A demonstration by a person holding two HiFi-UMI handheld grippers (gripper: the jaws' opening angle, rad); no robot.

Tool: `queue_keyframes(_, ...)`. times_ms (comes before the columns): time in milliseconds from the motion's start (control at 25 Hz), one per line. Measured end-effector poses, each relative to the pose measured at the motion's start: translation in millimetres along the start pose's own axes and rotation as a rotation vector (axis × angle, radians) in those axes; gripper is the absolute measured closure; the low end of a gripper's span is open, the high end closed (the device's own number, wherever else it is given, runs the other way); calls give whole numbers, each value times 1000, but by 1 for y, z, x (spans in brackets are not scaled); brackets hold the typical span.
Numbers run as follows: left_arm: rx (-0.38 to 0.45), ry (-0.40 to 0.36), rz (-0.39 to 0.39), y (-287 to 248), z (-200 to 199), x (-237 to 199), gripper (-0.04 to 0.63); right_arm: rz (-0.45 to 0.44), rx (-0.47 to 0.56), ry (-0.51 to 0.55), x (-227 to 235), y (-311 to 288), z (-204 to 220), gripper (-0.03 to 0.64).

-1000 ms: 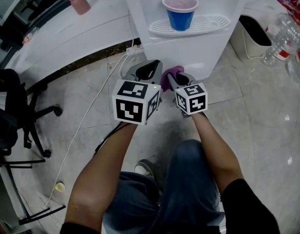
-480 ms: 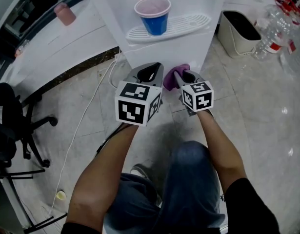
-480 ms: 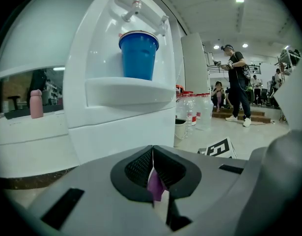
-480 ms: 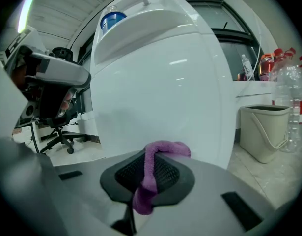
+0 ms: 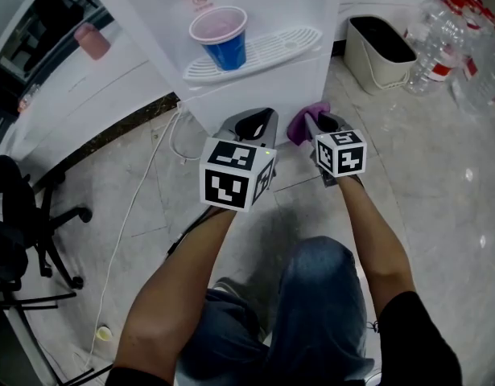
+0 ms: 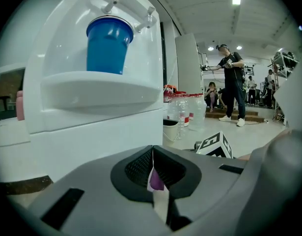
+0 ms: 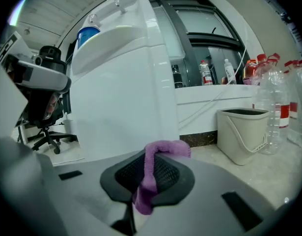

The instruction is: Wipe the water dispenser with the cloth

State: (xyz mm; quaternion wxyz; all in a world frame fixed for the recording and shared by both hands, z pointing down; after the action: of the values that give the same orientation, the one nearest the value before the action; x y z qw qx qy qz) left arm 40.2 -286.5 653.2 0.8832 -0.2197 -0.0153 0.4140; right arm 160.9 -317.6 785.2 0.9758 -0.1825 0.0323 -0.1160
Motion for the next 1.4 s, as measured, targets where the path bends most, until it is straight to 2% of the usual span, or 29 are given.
queue_keyframes(160, 0, -39, 25, -4, -2, 13, 569, 19, -4, -3, 11, 8, -3, 584)
queue_keyframes(320, 33, -85, 36, -3, -17, 22, 569, 15, 12, -3, 10, 25, -23, 584)
queue_keyframes(440, 54, -73, 25, 2, -34, 26, 569, 3, 17, 16, 4, 41, -47, 584)
queue_keyframes(560, 40, -55, 28, 15, -50, 33, 569, -11, 11, 21, -4, 61, -76, 584)
queue_keyframes(880, -74, 16, 26, 75, -97, 54, 569, -32, -47, 22, -26, 128, -173, 584)
queue_keyframes(1040, -92, 33, 3, 113, -150, 58, 569, -37, -69, 16, -35, 169, -242, 584)
queue_keyframes(1240, -81, 70, 1, 169, -245, 68, 569, -44, -67, 11, -47, 219, -350, 584)
queue_keyframes(1400, -73, 55, 6, 217, -327, 73, 569, -57, -47, 39, -64, 255, -450, 584)
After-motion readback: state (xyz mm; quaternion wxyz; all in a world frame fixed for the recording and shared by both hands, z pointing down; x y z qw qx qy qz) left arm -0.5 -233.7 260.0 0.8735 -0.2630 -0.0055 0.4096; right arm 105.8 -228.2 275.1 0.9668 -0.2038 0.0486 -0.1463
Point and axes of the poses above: the fingertips, and each gripper's own axes: y backward along the fingers, x to its right, z out of its underside, the point moved 2 cm from there along y, backward along the fingers, and after that the axes turned 10 degrees about y, right-handed, at the moved point
